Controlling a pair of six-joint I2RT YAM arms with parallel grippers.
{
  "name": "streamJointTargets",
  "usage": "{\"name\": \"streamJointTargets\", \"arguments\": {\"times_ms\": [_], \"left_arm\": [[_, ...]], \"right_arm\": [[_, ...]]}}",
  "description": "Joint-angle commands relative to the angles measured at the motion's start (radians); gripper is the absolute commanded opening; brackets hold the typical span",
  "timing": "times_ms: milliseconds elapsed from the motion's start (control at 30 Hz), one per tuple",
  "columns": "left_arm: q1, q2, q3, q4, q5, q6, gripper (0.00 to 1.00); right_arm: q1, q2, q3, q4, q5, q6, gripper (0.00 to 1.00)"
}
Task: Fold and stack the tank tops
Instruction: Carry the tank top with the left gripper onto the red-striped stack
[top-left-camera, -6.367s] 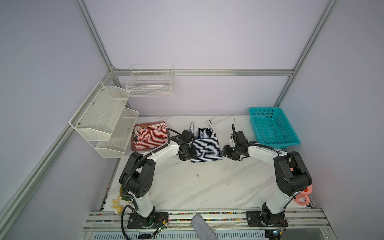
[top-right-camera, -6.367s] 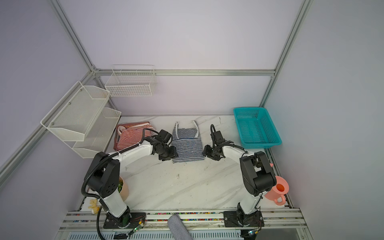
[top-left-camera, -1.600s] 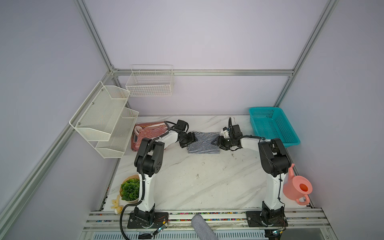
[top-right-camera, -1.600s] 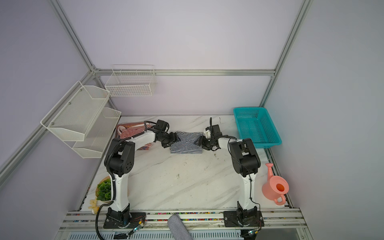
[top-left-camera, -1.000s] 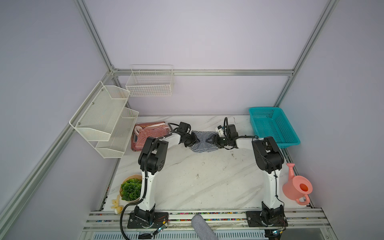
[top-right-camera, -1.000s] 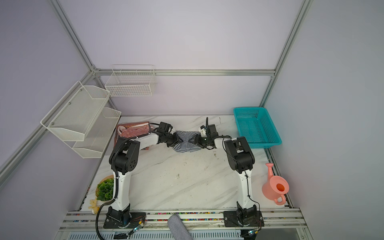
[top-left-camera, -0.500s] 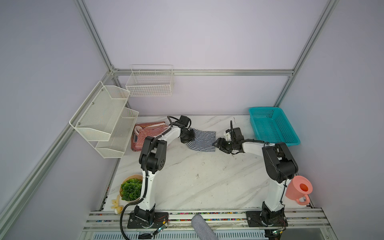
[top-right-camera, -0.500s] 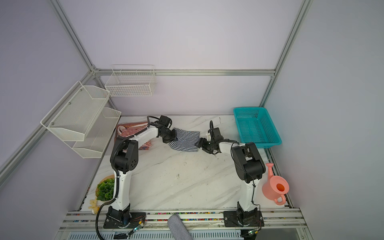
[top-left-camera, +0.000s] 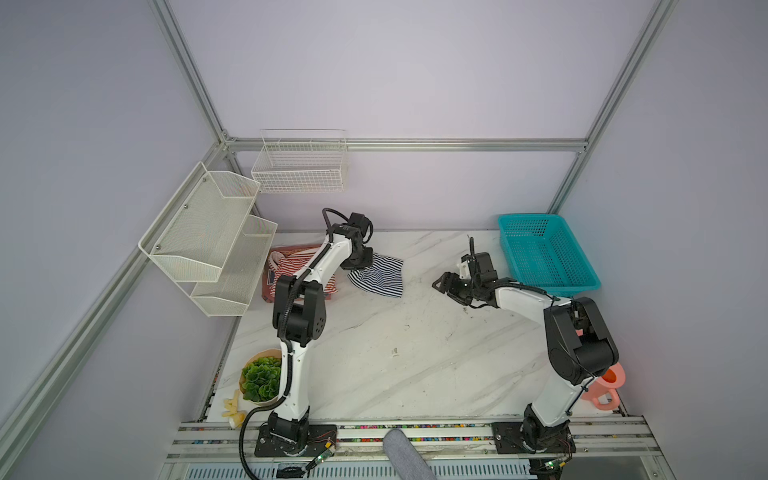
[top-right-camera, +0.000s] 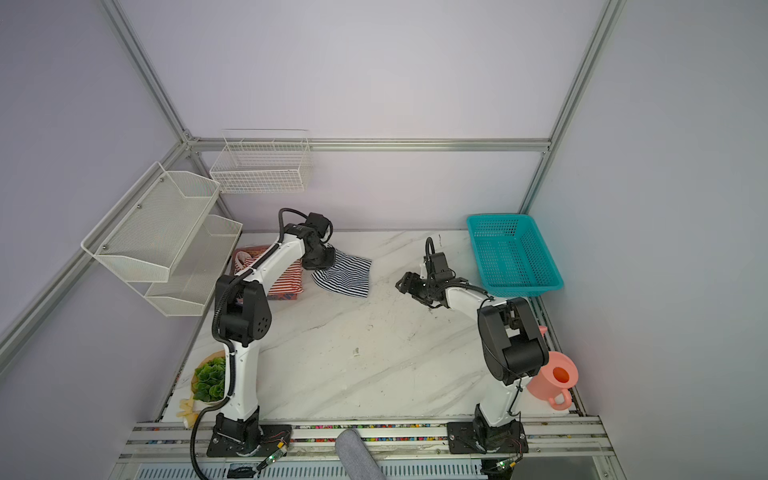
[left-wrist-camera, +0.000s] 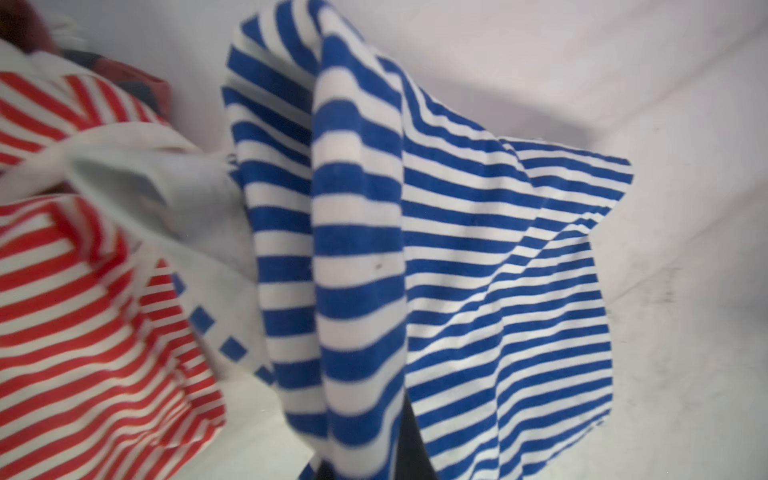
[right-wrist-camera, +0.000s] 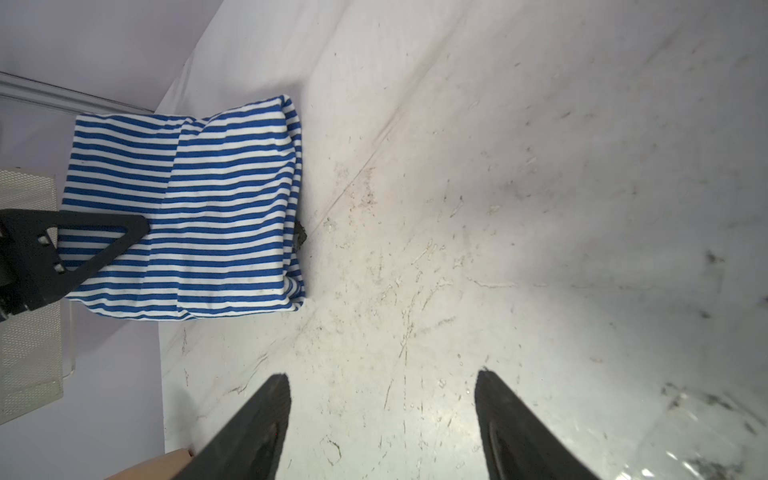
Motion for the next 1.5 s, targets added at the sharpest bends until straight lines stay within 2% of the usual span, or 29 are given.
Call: {"name": "streamJointTargets", "arguments": {"times_ms": [0,300,867,1233,1467], "left_arm": [[0.014,-0.132,0.058,-0.041,-0.174,0.084,0.00],[0.034,-0.241,0.064,-0.045,-0.226,0.169,0.00],[0.131,-0.373,-0.034,-0.027,-0.233,0.173,0.00],[0.202,-0.445,-0.211,0.050,-0.224,0.172,0.00],[0.279,-0.394,-0.274,0.115,-0.199,0.164,0.00]], "right_arm": [[-0.001,0.004,-0.012,0.009,-0.004,0.000,0.73],[0.001,0.009,-0.021,0.042,-0.030,0.007,0.72],[0.003,0.008,-0.031,0.046,-0.044,-0.002,0.71],[0.003,0.021,-0.033,0.050,-0.051,-0.002,0.71],[0.002,0.022,-0.049,0.056,-0.055,-0.004,0.71]]}}
